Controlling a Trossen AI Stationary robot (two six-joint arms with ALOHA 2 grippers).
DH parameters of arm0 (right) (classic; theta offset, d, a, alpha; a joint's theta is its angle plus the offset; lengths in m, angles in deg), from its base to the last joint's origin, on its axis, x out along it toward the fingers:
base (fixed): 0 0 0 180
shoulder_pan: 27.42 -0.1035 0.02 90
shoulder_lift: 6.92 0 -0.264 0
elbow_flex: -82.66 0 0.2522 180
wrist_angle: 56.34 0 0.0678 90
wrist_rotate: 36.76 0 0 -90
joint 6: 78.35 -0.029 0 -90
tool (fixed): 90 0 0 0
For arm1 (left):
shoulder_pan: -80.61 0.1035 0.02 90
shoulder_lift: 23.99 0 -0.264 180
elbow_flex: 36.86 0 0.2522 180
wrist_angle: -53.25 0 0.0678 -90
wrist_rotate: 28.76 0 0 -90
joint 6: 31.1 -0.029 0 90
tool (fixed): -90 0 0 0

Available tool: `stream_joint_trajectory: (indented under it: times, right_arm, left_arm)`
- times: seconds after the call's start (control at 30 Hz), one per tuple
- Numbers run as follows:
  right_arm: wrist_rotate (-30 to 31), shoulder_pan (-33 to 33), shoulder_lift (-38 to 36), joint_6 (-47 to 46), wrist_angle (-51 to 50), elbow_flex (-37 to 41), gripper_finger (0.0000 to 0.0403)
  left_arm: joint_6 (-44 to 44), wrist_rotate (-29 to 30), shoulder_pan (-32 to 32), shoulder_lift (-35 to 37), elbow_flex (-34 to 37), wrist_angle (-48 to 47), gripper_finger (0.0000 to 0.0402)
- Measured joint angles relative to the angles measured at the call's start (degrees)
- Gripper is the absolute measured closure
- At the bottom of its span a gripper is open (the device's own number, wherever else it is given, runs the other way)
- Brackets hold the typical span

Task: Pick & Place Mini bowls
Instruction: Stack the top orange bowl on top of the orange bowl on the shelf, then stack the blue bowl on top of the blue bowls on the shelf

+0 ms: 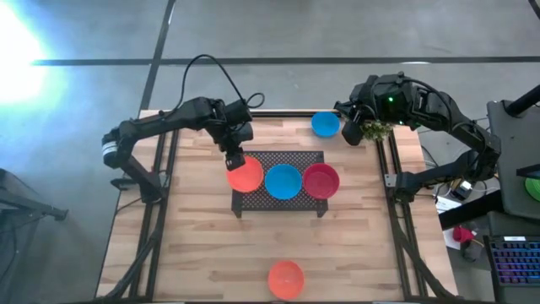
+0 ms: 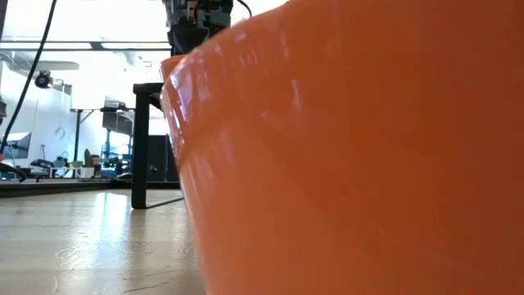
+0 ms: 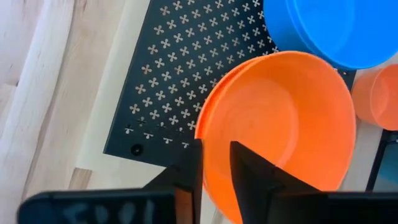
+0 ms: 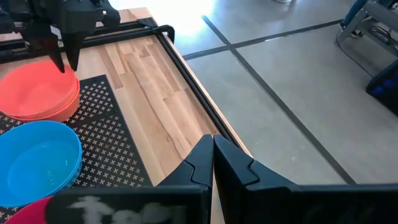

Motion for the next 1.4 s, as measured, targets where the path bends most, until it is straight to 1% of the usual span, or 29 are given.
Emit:
stream_joint_trajectory:
  times: [0.2, 0.5, 0.57, 0.73, 0.93, 0.97, 1.03, 1.1, 1.23, 1.3, 1.4]
  right_arm:
    - [0.0, 0.0, 0.0, -0.5, 0.0, 0.0, 0.0394]
    - [0.0, 0.0, 0.0, -0.6, 0.0, 0.0, 0.0394]
    - [0.0, 0.0, 0.0, -0.7, 0.0, 0.0, 0.0394]
    - [0.1, 0.1, 0.0, -2.1, 0.0, 0.0, 0.0394]
    - [0.0, 2.9, 0.1, -6.2, -0.5, 0.0, 0.0394]
    - [-0.1, 3.9, 0.2, -6.8, -0.6, 0.0, 0.0394]
    - [-0.6, 6.4, 0.6, -8.1, -1.4, 0.0, 0.0394]
    - [-3.1, 9.7, 1.5, -9.6, -2.6, 0.0, 0.0394]
    - [-13.8, 17.0, 4.4, -9.2, -4.6, 0.5, 0.0394]
    - [-17.9, 20.0, 6.3, -8.5, -5.4, 1.1, 0.0394]
    - [-20.1, 23.6, 9.6, -6.9, -8.7, 1.8, 0.0394]
  left_arm:
    - [1.1, 0.0, 0.0, 0.2, -1.9, -0.3, 0.0324]
    - [0.3, 0.0, 0.0, 0.7, -10.9, -3.0, 0.0324]
    - [0.2, 0.9, 0.0, 1.3, -12.5, -3.1, 0.0324]
    - [0.2, 8.5, -1.1, 2.4, -16.0, -2.9, 0.0342]
    - [-0.8, 21.3, -3.9, 4.6, -19.1, -0.8, 0.0395]
    - [-0.8, 22.6, -4.3, 5.1, -19.2, -0.3, 0.0397]
    - [-0.7, 23.5, -4.8, 6.0, -19.2, 0.2, 0.0398]
    - [-0.4, 23.5, -5.1, 6.8, -19.2, 0.2, 0.04]
    - [-0.2, 23.6, -5.3, 7.7, -19.0, 0.3, 0.0401]
    - [-0.2, 23.7, -5.3, 7.7, -18.9, 0.3, 0.0401]
    - [0.1, 23.7, -5.3, 7.7, -18.9, 0.3, 0.0401]
